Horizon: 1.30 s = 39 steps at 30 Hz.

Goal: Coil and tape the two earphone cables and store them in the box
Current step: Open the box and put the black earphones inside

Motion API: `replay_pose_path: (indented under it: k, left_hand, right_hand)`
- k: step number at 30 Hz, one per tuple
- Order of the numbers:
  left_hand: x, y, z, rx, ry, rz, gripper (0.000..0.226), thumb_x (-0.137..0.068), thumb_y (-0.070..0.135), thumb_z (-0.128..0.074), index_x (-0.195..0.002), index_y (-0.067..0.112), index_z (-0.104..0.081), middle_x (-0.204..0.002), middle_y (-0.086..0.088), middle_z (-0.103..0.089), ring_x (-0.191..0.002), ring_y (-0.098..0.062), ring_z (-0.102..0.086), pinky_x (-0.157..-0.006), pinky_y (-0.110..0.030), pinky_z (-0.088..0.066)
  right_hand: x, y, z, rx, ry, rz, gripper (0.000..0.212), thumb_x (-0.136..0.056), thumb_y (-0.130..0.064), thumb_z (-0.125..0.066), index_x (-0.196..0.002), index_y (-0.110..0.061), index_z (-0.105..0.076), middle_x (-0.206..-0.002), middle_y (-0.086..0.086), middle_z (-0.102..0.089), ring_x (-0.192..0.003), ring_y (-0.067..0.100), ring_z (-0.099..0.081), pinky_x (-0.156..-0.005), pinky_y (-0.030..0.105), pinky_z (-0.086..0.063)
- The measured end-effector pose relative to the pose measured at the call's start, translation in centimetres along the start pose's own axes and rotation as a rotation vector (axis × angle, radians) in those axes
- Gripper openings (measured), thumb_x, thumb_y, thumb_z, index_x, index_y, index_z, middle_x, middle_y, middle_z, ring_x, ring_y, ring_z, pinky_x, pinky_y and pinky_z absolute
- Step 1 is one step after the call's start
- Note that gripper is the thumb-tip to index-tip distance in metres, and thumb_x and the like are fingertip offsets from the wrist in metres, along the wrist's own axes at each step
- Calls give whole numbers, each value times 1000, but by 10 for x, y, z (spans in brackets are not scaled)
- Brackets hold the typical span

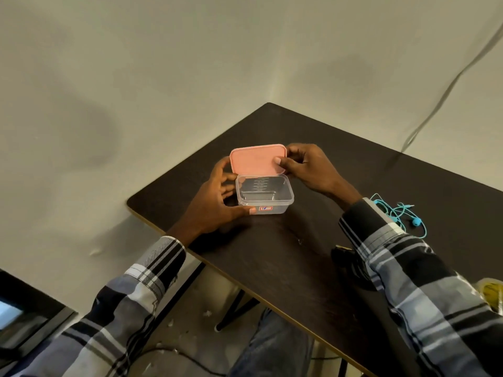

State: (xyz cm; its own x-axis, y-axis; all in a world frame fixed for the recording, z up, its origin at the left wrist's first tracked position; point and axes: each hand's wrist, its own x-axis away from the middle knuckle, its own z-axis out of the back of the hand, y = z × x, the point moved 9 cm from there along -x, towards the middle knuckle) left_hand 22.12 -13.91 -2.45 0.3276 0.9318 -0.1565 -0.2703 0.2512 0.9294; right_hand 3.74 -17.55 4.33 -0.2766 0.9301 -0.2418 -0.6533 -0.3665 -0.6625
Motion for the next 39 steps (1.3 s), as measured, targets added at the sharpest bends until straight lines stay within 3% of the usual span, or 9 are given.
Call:
replay_pose_path:
  k: [6, 11, 17, 19, 22, 27, 31, 35, 39]
  left_hand:
    - [-1, 0, 2, -11, 40, -29, 130, -62, 22, -91, -154, 27, 1, -140, -10, -52, -122, -7, -53, -102, -16, -42]
    - [-1, 2, 0, -43, 33, -57, 128, -62, 21, -90, -155, 22, -2, -141, -10, -52, -113, 6, -52, -92, -1, -39]
    - [-2, -1, -5, -68, 6, -45, 127, -63, 25, -90, -155, 25, -2, -146, -8, -48, -122, -2, -48, -90, 2, -37]
    - [-2, 0, -7, -67, -14, -46, 128, -62, 28, -90, -155, 27, -1, -147, -6, -46, -126, -3, -47, -95, -1, -37]
    - [2, 2, -4, 7, -1, -49, 131, -55, 45, -91, -154, 31, -6, -147, -3, -45, -134, -8, -45, -111, -25, -38]
    - [14, 45, 8, -76, 217, -223, 90, -72, 42, -79, -147, 21, -35, -140, 6, -51, -126, 4, -47, -102, -8, -37]
    - [27, 106, -14, -235, 341, -544, 40, -83, 28, -75, -116, 7, -65, -117, -4, -67, -107, -14, -64, -90, -25, -55]
    - [29, 136, -77, -203, 233, -660, 8, -86, 14, -72, -92, 7, -72, -90, -3, -72, -80, -13, -66, -74, -32, -56]
    - [11, 119, -145, -233, 3, -404, 11, -83, 28, -74, -87, 17, -75, -81, 6, -69, -71, -8, -64, -69, -35, -55]
  right_hand:
    - [-5, 36, -12, -215, 43, -216, 22, -99, -14, -58, -115, -2, -67, -103, 15, -72, -80, 18, -69, -67, 26, -59]
    - [2, 59, -23, -226, 63, -357, 18, -93, -18, -68, -105, -6, -75, -102, 13, -75, -82, 18, -70, -67, 24, -59]
    - [12, 65, -5, -136, 135, -379, 20, -93, -23, -68, -96, -4, -76, -88, 10, -75, -70, 16, -68, -62, 22, -59]
    - [19, 65, 2, -124, 143, -392, 20, -93, -22, -68, -98, -4, -74, -89, 12, -74, -70, 18, -69, -65, 25, -60]
    - [32, 60, 15, -101, 159, -372, 18, -93, -20, -67, -100, -4, -73, -89, 13, -74, -70, 17, -69, -63, 21, -58]
    - [64, 42, 48, -56, 205, -338, 19, -93, -21, -68, -102, -5, -73, -87, 9, -74, -70, 14, -70, -66, 23, -58]
    - [103, 38, 79, -29, 281, -346, 16, -91, -22, -71, -97, -8, -74, -81, 6, -75, -69, 17, -73, -69, 31, -62]
    - [153, 44, 106, 20, 390, -441, 13, -89, -23, -73, -94, -12, -75, -76, 4, -75, -68, 19, -74, -70, 35, -63]
    - [198, 54, 109, 157, 434, -544, 12, -85, -29, -76, -93, -20, -76, -78, -3, -74, -69, 14, -72, -72, 36, -61]
